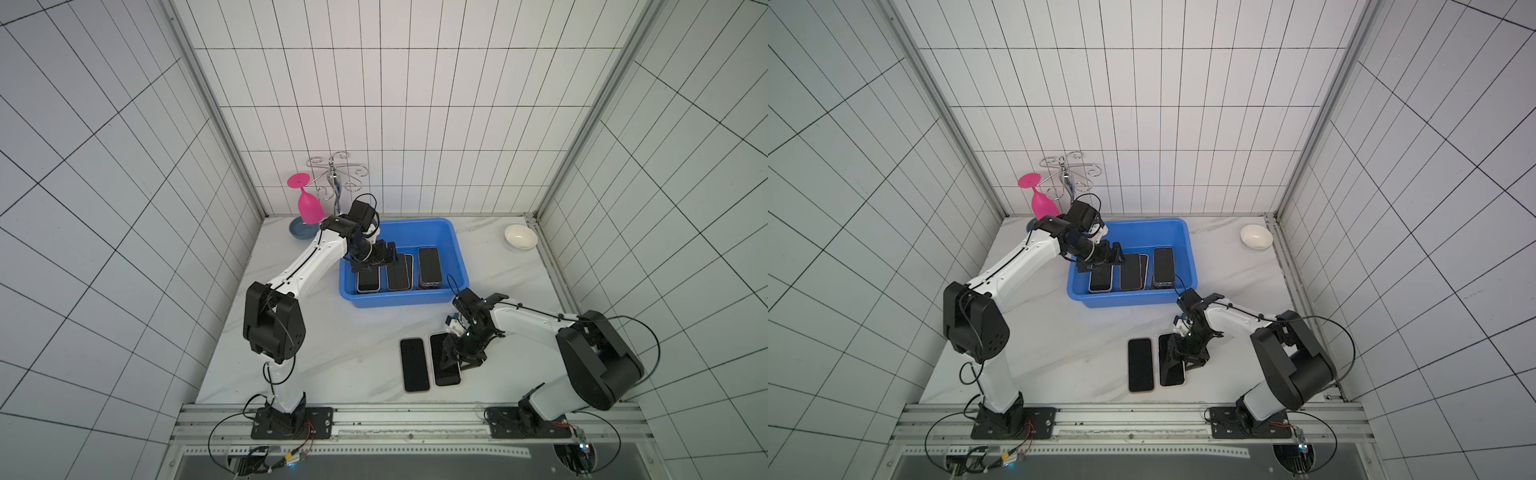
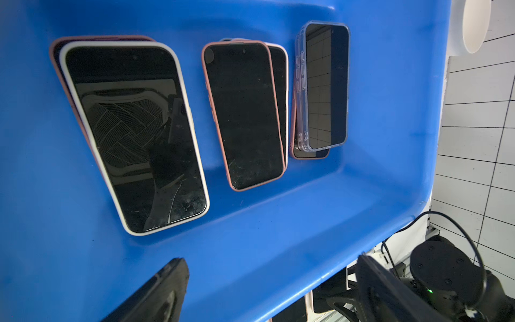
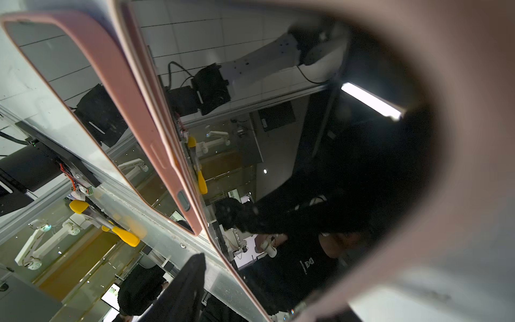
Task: Take the phone out of the storage box
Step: Place the phone at the center of the board.
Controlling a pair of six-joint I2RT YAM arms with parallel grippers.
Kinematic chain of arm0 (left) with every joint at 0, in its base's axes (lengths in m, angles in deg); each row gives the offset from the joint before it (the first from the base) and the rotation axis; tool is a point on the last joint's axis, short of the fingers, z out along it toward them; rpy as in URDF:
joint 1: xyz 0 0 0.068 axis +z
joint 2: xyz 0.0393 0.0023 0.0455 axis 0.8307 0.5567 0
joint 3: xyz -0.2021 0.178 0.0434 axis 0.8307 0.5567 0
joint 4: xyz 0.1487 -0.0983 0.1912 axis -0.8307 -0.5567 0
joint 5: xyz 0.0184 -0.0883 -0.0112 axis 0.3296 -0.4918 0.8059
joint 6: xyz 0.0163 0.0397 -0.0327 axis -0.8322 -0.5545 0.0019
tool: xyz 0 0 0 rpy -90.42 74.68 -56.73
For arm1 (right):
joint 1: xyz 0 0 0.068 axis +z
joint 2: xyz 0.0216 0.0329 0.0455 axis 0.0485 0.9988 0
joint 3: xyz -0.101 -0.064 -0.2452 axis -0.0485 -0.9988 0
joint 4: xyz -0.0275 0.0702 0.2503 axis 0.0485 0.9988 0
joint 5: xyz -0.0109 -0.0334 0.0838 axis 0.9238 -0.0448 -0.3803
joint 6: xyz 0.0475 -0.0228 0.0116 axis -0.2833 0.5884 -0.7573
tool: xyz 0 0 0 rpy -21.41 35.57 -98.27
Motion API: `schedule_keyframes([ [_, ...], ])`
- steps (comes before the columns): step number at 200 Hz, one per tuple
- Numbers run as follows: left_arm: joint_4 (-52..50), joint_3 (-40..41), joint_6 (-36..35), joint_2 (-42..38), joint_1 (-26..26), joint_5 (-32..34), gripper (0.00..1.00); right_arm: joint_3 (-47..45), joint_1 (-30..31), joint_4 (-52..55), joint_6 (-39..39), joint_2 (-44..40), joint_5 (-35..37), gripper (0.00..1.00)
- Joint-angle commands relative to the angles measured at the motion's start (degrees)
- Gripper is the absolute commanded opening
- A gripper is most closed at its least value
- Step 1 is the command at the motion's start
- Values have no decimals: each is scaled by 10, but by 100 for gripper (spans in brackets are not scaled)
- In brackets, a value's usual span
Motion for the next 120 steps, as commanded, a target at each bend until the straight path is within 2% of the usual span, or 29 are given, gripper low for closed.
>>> schedule_keyframes([
  [1, 11, 9, -9, -22, 2, 11, 98, -10, -18, 33, -13, -26, 13, 57],
  [58, 19, 7, -2, -22, 1, 15, 98, 16, -35, 47, -10, -3, 54, 58],
  [120, 30, 16, 2, -21, 1, 41, 98, 49, -32, 23, -21, 35, 86, 53],
])
